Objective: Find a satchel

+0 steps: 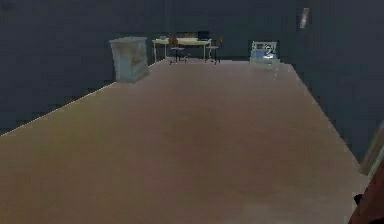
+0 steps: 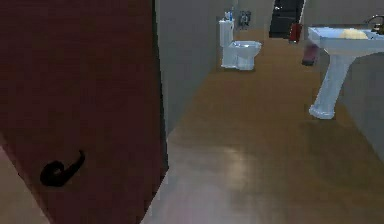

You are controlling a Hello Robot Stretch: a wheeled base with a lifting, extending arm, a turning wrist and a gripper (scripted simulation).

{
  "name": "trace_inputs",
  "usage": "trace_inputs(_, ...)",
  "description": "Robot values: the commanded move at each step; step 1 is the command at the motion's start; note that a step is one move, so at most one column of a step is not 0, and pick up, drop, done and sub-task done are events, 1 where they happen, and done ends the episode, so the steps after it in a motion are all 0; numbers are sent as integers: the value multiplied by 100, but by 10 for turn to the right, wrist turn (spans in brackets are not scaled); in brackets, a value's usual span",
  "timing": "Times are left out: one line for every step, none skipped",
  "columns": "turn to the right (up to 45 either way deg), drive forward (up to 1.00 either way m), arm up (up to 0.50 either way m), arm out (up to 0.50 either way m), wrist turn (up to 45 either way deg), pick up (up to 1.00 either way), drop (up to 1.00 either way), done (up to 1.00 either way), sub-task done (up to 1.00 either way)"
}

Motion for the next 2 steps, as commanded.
trace_inputs(0,90,0,0,0,0,0,0,0)
trace_inputs(450,0,0,0,0,0,0,0,0)
